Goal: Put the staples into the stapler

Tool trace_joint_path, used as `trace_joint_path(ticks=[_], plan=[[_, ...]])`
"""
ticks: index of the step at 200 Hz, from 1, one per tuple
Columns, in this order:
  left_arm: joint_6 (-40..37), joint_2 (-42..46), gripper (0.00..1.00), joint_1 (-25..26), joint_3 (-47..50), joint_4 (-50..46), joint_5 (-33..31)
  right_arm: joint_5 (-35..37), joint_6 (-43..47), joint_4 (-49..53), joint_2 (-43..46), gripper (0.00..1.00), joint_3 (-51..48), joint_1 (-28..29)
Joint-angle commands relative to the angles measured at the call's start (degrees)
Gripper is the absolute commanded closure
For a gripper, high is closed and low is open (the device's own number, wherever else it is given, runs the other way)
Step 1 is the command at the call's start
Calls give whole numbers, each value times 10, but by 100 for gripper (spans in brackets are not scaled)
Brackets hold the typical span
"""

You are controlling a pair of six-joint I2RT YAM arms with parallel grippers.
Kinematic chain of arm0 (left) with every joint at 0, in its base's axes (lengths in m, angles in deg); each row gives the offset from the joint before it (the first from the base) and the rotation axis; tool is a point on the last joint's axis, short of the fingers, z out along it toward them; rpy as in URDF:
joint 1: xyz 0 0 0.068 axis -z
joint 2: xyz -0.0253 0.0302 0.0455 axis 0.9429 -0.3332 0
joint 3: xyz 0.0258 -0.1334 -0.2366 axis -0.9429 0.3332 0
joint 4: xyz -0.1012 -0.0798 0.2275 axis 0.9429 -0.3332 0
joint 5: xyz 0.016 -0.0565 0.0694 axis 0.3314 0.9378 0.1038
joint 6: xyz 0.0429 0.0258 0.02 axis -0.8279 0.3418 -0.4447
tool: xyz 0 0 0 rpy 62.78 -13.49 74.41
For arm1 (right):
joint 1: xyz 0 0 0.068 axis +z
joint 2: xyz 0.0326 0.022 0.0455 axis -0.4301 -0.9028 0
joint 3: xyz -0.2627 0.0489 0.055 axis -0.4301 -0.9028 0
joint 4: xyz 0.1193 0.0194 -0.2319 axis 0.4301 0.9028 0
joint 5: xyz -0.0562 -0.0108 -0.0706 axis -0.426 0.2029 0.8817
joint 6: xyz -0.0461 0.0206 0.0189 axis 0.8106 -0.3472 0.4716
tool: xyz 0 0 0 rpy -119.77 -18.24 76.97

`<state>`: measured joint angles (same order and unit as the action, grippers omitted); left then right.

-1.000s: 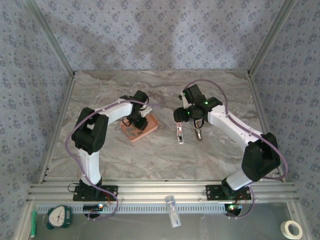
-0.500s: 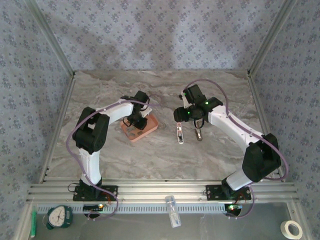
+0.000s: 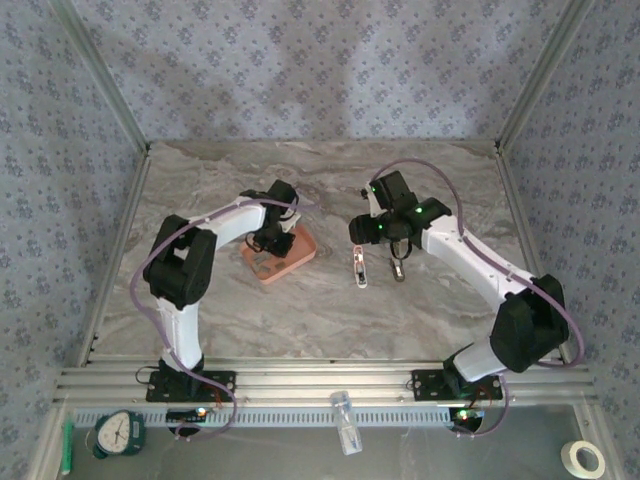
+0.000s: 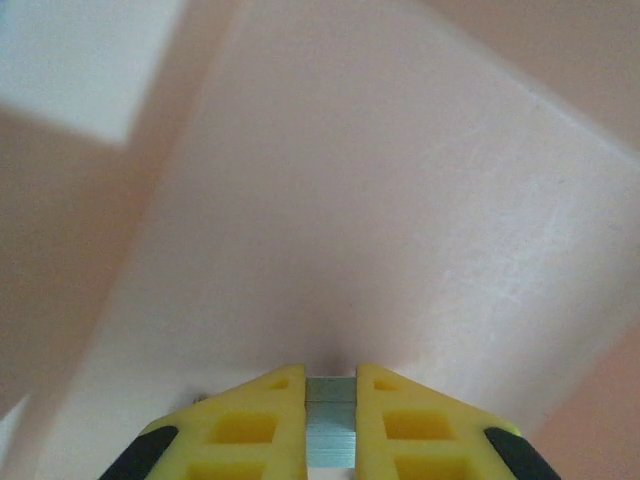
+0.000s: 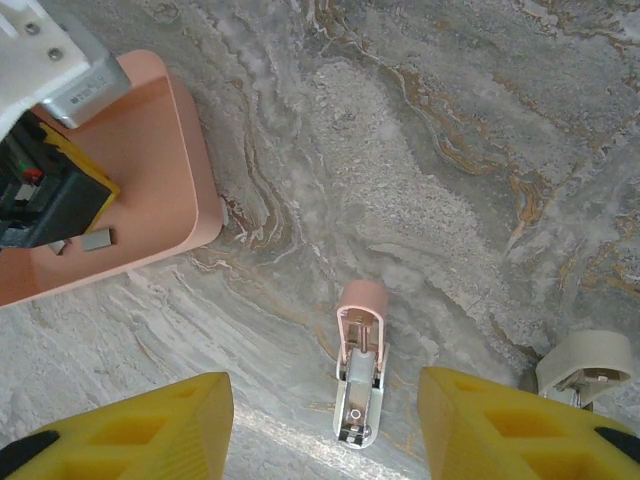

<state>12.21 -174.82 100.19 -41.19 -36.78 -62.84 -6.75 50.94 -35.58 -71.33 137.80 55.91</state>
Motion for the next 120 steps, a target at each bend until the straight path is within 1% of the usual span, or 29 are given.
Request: trace_joint_path(ticks=[1,23,65,85,120], plan=[[60,63,86,2,-7,-28,10,3,-24,-30,25,47,-27,4],[103,98,87,9,2,-34,12,0,-43,-51,40,47,-46,6],[178,165,88,48,34,-31,13,11,-82,-82,71,48,-80,20],[220,187,89,79,57,-24,10,25,-100,-90,90,48,-99,31],[291,207,89,153,107,18,-6,47,-141,-100,136,48,-141,48]])
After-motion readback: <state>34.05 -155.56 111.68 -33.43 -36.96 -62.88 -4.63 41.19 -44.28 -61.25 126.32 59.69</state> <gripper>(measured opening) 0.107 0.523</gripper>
